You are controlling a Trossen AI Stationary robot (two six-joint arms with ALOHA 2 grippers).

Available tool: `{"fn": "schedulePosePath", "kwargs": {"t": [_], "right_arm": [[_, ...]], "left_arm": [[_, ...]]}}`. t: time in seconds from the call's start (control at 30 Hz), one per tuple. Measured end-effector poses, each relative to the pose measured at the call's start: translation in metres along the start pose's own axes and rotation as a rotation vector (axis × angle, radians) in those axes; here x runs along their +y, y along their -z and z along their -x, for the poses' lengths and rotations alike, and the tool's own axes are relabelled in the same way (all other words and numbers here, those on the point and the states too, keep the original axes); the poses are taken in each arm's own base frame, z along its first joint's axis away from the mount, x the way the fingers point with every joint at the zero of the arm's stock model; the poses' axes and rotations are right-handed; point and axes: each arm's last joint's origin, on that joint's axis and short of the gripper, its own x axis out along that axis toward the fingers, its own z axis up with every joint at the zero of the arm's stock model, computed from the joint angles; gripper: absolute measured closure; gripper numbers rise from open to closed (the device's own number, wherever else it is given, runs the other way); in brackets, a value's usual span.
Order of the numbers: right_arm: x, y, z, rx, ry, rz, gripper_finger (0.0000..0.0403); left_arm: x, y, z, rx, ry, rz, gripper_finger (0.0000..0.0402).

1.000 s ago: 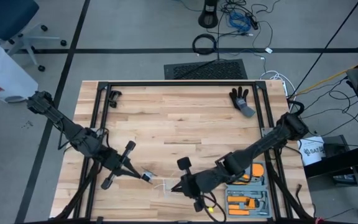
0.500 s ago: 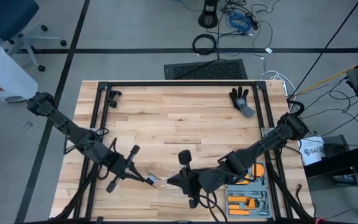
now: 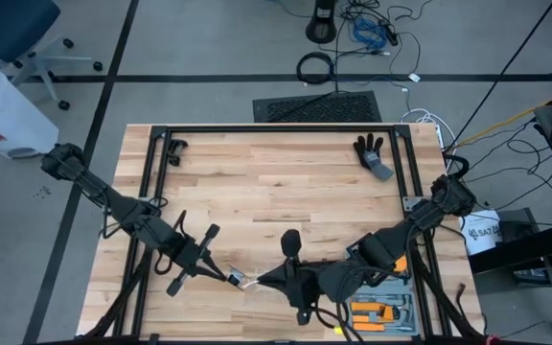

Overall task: Coil cords
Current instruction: Coil the white cable wire onto the spool

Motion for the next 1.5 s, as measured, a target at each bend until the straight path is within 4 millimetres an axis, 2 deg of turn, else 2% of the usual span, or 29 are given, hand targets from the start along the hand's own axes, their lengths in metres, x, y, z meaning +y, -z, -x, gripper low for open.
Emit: {"fn": "schedulePosePath", "kwargs": {"t": [0.43,0.63,1.2,1.4,1.5], "right_arm": [[-0.035,0.009,-0.017,-0.010,0.043,-0.025,0.0403],[-0.044,0.013,-0.024,-0.023,0.028,-0.057,0.0403],[-0.028,0.028,-0.056,-0.034,-0.043,-0.078,0.0403],[-0.030,0.026,-0.057,-0.065,-0.024,-0.058,0.0403],[-0.027,0.017,-0.050,-0.113,-0.017,-0.043,0.0403]], "left_arm": [[0.003,-0.002,-0.009,-0.060,0.071,-0.009,0.0400],[0.004,-0.006,-0.009,-0.108,0.073,-0.036,0.0400],[0.003,-0.015,-0.007,-0.211,0.103,-0.115,0.0400],[0.001,-0.014,-0.014,-0.231,0.154,-0.122,0.0400],[0.003,-0.011,-0.017,-0.211,0.150,-0.120,0.0400]]}}
